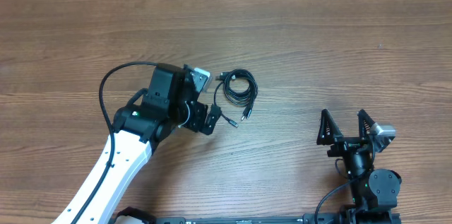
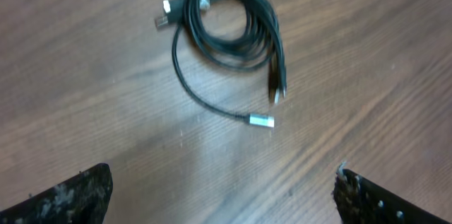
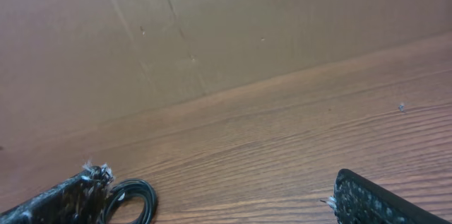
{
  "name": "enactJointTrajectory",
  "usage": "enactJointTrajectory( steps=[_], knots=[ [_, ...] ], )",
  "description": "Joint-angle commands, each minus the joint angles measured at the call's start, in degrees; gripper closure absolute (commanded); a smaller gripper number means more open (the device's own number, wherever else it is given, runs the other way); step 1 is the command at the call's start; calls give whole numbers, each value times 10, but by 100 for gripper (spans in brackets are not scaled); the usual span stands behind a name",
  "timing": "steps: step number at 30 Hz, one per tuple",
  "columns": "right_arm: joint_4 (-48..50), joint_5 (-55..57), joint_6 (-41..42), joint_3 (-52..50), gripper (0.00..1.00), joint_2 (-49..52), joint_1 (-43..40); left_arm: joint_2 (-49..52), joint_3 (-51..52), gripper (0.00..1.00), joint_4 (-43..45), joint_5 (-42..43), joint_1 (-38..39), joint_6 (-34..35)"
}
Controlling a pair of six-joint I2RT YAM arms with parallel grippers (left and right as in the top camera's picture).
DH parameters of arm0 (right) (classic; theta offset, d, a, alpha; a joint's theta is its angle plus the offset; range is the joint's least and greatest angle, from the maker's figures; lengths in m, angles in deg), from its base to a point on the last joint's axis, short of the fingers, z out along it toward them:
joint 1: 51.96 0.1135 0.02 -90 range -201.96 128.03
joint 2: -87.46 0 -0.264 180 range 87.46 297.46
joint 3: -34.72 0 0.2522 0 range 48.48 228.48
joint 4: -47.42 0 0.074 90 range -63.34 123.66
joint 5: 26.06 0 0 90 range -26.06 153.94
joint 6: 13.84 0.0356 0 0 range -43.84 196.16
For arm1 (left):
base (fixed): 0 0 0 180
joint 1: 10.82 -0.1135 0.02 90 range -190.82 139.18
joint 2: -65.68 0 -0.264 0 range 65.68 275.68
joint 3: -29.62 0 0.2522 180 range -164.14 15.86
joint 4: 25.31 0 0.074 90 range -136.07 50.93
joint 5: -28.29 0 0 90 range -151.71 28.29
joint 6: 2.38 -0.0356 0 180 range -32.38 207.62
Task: Untangle cables
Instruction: 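Move the left gripper forward over the coiled black cable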
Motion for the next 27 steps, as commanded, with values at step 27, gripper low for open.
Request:
enactJointTrajectory(
  steps=[27],
  knots=[
    [2,5,-4,-6,0,-4,-3,108,-34,0,220,0,2,-10]
  ],
)
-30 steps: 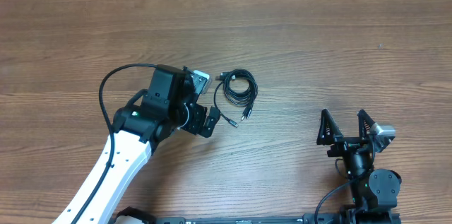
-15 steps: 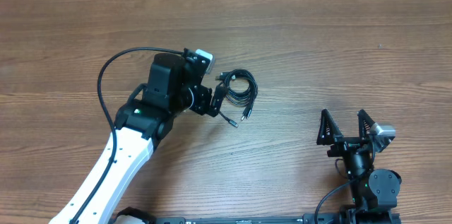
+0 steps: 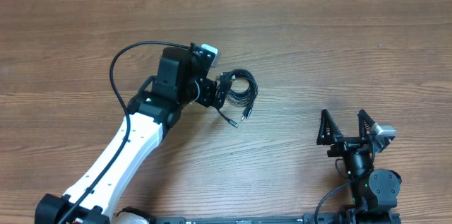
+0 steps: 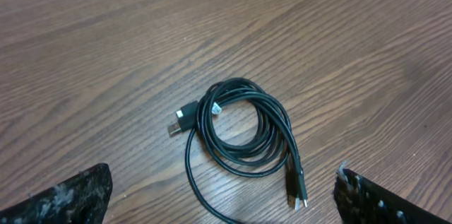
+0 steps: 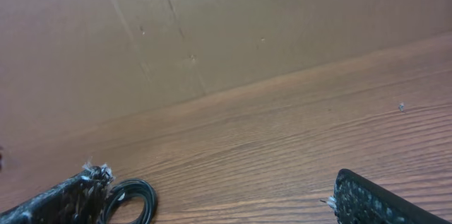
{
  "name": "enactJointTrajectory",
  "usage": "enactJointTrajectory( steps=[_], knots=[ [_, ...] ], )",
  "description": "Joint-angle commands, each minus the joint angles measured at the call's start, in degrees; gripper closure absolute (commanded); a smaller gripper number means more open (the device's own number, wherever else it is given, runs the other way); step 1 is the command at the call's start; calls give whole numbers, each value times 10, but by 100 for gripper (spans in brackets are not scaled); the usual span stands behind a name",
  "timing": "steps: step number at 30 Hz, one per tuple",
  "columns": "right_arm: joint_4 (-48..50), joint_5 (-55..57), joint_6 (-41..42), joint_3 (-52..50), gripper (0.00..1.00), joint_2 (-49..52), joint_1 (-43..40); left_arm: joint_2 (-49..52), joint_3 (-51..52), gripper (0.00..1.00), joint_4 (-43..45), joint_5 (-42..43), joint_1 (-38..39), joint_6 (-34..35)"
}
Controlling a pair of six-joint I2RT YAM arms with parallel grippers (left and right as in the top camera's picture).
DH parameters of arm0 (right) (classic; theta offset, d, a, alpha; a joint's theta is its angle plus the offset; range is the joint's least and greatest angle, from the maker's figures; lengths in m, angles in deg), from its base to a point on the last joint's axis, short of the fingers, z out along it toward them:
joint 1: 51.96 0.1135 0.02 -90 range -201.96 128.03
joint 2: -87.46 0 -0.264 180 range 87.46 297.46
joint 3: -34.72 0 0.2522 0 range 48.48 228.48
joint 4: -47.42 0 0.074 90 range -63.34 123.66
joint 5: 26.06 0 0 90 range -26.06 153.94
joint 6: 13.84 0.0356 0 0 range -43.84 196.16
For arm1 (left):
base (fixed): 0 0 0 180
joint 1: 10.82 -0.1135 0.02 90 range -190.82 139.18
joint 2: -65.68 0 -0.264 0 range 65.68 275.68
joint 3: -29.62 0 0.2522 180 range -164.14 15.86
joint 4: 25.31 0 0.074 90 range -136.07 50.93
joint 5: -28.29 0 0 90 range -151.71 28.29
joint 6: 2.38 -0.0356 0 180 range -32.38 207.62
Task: Untangle cables
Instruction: 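Move the left gripper forward over the coiled black cable, then close the left gripper on the top of the cable coil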
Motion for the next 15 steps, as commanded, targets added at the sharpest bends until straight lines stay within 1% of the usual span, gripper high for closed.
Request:
enactJointTrajectory(
  steps=[1,7,10,15],
  knots=[
    [2,5,-4,-6,0,-3,-3,27,-43,0,-2,0,2,-9],
    [2,5,-4,-6,0,-3,-3,83,-127,0,-47,-15,2,-9],
    [2,5,-4,-6,0,-4,-3,120,-162,0,-56,-15,2,-11],
    [2,5,-4,-6,0,-3,-3,174,-169,5,-41,-17,3,-11]
  ],
)
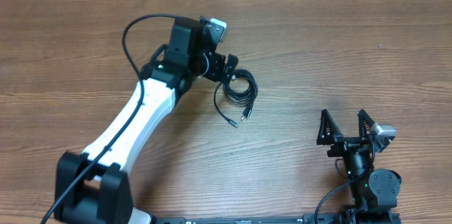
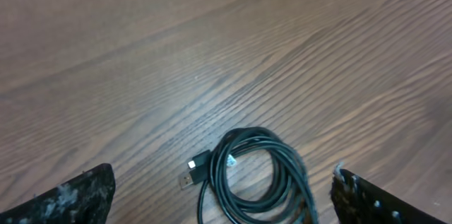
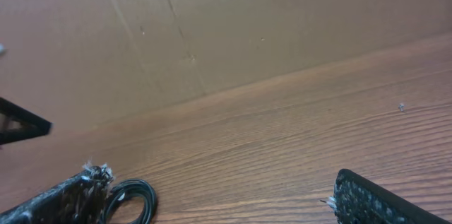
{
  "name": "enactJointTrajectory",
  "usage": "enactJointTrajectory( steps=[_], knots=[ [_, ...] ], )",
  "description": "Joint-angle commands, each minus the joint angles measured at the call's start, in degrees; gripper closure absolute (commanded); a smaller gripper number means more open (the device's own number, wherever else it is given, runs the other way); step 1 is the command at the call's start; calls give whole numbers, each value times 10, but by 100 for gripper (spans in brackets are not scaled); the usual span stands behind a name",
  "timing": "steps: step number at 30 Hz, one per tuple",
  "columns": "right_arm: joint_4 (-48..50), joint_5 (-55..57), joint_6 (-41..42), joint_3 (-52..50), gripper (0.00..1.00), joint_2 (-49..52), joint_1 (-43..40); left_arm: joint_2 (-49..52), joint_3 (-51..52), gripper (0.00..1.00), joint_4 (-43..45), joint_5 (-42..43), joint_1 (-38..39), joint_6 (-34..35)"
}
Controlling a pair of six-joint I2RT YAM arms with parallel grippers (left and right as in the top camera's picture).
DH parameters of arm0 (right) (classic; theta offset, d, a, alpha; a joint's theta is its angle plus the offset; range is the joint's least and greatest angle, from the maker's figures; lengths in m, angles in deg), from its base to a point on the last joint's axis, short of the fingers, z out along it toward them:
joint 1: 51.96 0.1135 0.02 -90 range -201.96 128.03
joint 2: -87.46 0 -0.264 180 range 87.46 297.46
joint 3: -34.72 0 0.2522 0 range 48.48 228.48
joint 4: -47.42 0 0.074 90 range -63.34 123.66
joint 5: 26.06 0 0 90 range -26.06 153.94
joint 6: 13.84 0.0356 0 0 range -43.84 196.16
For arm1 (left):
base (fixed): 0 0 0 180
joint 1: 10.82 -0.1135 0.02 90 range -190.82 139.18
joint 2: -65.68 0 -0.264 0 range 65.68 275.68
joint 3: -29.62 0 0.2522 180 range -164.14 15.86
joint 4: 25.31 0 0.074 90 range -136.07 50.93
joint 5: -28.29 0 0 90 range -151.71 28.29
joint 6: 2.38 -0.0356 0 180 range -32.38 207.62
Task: Untangle cables
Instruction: 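Close the left gripper on the top of the cable coil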
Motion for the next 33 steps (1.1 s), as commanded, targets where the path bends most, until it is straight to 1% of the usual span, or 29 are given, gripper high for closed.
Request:
enactJointTrajectory(
  steps=[1,6,7,12,16,18,21,28,33],
  knots=[
    [2,5,-4,-6,0,-4,-3,45,-9,6,-1,-6,3,-11],
    [2,5,-4,-6,0,-3,-3,93,-9,17,-1,-6,3,-10],
    [2,5,-4,-6,0,-4,-3,101,-9,20,-2,-5,3,-9],
    [2,5,-4,-6,0,-3,-3,127,-9,31,-2,1,6,3],
    [1,5,-4,-6,0,-3,-3,132,-9,37,-6,3,10,6],
    [1,5,-4,-6,0,-3,-3,132,-7,37,-6,2,16,6],
    [1,5,-4,-6,0,-3,-3,134,-7,33,-12,-8,19,6],
    [2,5,-4,-6,0,-3,-3,165,-7,30,-9,-8,31,6],
    [1,5,-4,-6,0,-3,-3,173,-7,33,-10,-26,32,6]
  ],
)
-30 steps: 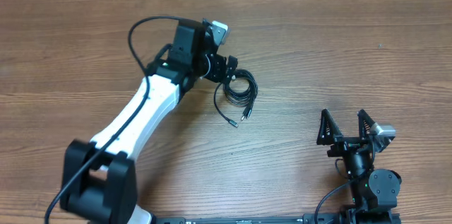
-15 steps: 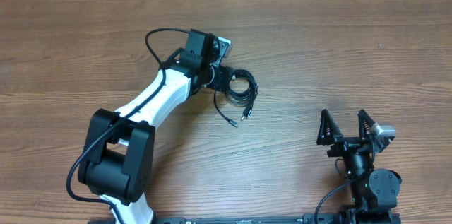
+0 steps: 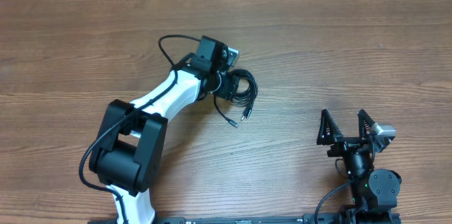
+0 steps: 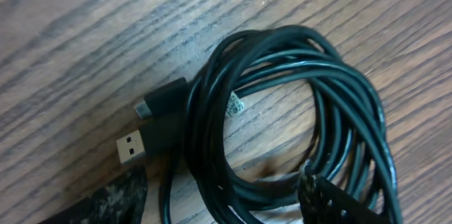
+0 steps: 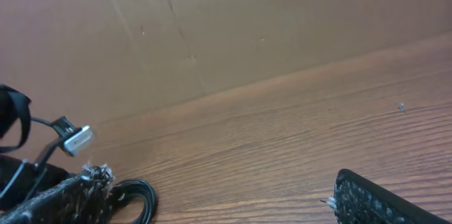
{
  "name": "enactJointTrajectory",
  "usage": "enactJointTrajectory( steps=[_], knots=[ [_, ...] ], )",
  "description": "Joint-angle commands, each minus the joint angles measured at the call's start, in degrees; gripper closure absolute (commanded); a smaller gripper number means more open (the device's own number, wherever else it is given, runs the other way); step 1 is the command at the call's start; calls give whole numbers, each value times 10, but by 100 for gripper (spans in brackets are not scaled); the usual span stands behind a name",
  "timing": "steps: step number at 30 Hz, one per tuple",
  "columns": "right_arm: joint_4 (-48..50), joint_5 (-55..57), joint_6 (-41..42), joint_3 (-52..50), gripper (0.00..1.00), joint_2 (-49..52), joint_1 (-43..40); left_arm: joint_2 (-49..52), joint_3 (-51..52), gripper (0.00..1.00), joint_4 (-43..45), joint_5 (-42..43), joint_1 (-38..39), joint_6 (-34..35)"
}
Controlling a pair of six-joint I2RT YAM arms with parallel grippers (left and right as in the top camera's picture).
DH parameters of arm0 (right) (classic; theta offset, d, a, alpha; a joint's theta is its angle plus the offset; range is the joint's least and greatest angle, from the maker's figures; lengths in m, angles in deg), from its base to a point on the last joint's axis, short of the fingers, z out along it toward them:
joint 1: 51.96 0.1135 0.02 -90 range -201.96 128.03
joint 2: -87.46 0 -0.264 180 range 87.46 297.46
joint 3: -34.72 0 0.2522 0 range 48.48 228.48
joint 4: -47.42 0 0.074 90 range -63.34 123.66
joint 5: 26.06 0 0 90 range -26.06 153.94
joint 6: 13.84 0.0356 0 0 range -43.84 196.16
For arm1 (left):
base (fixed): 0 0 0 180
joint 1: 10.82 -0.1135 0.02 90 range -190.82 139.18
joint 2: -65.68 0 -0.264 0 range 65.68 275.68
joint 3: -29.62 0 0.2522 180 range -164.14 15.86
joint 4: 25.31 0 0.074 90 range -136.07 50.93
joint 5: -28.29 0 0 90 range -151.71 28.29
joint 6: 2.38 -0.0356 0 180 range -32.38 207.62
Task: Untangle cables
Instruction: 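Close the left gripper on the top of the cable coil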
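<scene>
A black cable coil lies on the wooden table; two loose ends trail toward the front. My left gripper is down at the coil's left side. In the left wrist view the coil fills the frame, its USB plug at the left. The left gripper is open, its fingers astride the coil's near strands without pinching them. My right gripper is open at the front right, far from the cable. The right wrist view catches a bit of coil.
A brown cardboard wall stands behind the table's far edge. The left arm reaches in from the front left across the table, with its own thin black lead looping above the wrist.
My left gripper has come down from above and behind the coil onto its left side. Its fingers stand closer together, now astride the near strands. The right arm has not moved.
My left gripper was open, in front and left of the coil. Then it stood over the coil's left edge, then farther back above it. Now it is low on the coil with strands between its fingers. The coil and right gripper stayed put.
</scene>
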Motion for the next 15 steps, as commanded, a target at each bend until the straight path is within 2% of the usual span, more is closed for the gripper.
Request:
enactJointTrajectory(
  steps=[1,6,10,15],
  knots=[
    [2,5,-4,-6,0,-3,-3,5,-7,34,0,-25,3,3],
    [2,5,-4,-6,0,-3,-3,7,-4,42,1,-31,7,3],
    [2,5,-4,-6,0,-3,-3,8,-4,55,1,-31,7,2],
    [2,5,-4,-6,0,-3,-3,8,-3,58,-2,-32,7,1]
  ],
)
